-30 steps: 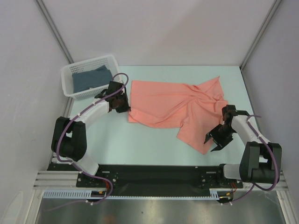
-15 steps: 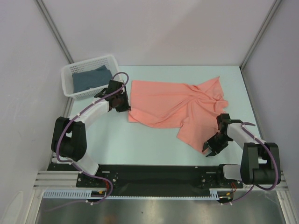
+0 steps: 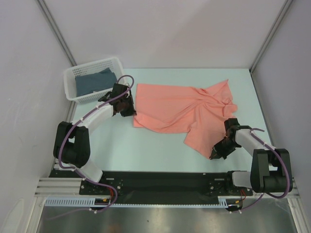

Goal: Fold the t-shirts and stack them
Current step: Flatten the tshirt out

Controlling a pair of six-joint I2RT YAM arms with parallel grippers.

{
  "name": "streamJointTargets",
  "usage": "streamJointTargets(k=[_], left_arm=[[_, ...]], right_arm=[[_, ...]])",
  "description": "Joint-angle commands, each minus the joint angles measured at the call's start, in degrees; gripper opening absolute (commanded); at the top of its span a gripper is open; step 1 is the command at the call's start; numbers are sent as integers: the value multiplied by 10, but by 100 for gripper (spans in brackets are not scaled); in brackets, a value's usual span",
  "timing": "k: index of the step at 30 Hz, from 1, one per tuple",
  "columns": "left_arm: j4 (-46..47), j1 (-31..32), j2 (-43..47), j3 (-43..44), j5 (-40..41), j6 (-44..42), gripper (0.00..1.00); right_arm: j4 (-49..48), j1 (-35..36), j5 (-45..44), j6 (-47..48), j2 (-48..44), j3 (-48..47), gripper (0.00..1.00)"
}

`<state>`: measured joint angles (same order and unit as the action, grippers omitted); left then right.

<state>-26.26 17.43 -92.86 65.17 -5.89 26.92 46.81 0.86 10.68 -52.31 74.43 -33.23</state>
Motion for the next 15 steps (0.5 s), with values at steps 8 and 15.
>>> streamJointTargets(k=[8, 15], left_arm=[[-58, -5, 43, 49, 57, -34, 0], [-87, -4, 112, 87, 117, -89, 0]], right_arm=[[-37, -92, -84, 86, -5, -197, 0], [-2, -150, -92, 200, 17, -487, 0]])
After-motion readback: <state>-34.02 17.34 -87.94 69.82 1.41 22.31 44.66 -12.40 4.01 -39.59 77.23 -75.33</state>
